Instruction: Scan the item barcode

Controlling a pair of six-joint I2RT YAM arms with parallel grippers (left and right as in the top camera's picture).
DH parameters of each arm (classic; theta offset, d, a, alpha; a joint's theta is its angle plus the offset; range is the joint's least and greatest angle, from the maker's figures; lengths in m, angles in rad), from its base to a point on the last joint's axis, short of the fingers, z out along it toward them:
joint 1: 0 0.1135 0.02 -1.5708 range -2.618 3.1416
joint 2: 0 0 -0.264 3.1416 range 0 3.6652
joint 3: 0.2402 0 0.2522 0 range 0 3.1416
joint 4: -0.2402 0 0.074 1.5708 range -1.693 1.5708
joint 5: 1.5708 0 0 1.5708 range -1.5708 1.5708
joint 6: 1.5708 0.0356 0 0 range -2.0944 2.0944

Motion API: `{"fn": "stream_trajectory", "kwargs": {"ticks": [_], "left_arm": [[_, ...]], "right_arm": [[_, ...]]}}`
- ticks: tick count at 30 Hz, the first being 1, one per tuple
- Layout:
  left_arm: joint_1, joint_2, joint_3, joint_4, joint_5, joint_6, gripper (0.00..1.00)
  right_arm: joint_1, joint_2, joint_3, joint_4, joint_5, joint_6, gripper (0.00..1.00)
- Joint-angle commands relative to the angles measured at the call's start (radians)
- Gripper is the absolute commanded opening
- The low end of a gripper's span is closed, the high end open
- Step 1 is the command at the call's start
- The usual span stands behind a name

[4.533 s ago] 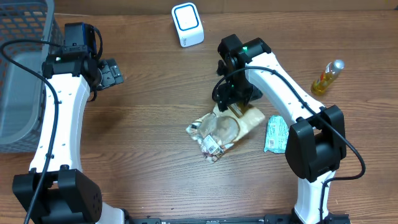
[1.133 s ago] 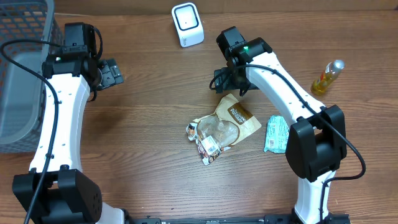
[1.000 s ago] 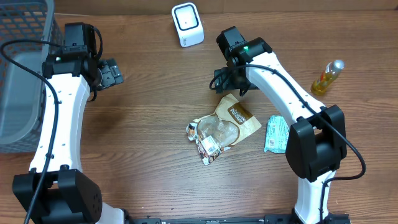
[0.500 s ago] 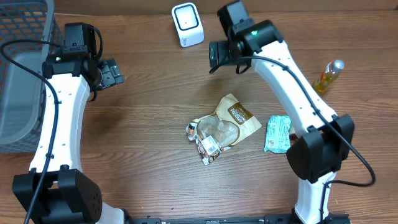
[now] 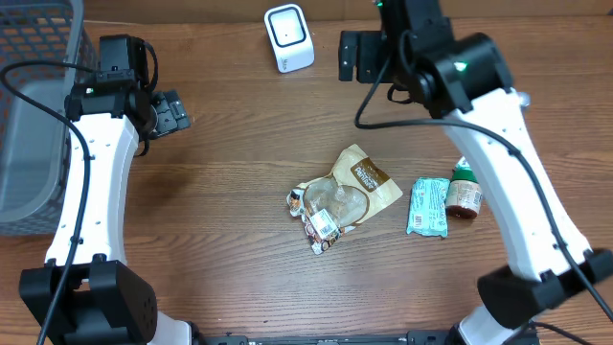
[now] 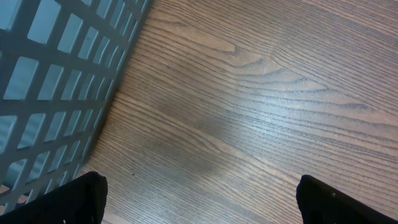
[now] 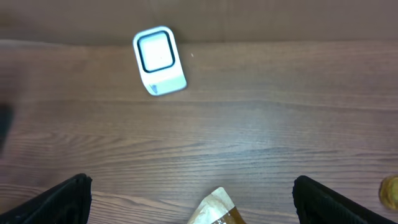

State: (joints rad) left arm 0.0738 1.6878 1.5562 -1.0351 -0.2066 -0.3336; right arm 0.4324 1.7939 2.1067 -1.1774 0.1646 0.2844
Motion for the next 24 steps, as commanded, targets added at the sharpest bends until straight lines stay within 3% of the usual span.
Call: {"fn": "stream_trajectory", "kwargs": {"ticks": [1, 11, 24], "left_arm": [[-0.003, 0.008, 0.003, 0.000, -0.010, 0.005, 0.99], [-0.003, 0.008, 0.003, 0.000, -0.010, 0.005, 1.00], [-0.003, 0.008, 0.003, 0.000, -0.010, 0.005, 1.00]], "right_arm": [[-0.001, -0.082, 0.029, 0.002, 0.014, 0.004, 1.00], [-0.040, -0.257, 0.029, 0.002, 0.014, 0.004, 1.00], [-0.327, -0.508, 0.028, 0.002, 0.015, 0.004, 1.00]]}}
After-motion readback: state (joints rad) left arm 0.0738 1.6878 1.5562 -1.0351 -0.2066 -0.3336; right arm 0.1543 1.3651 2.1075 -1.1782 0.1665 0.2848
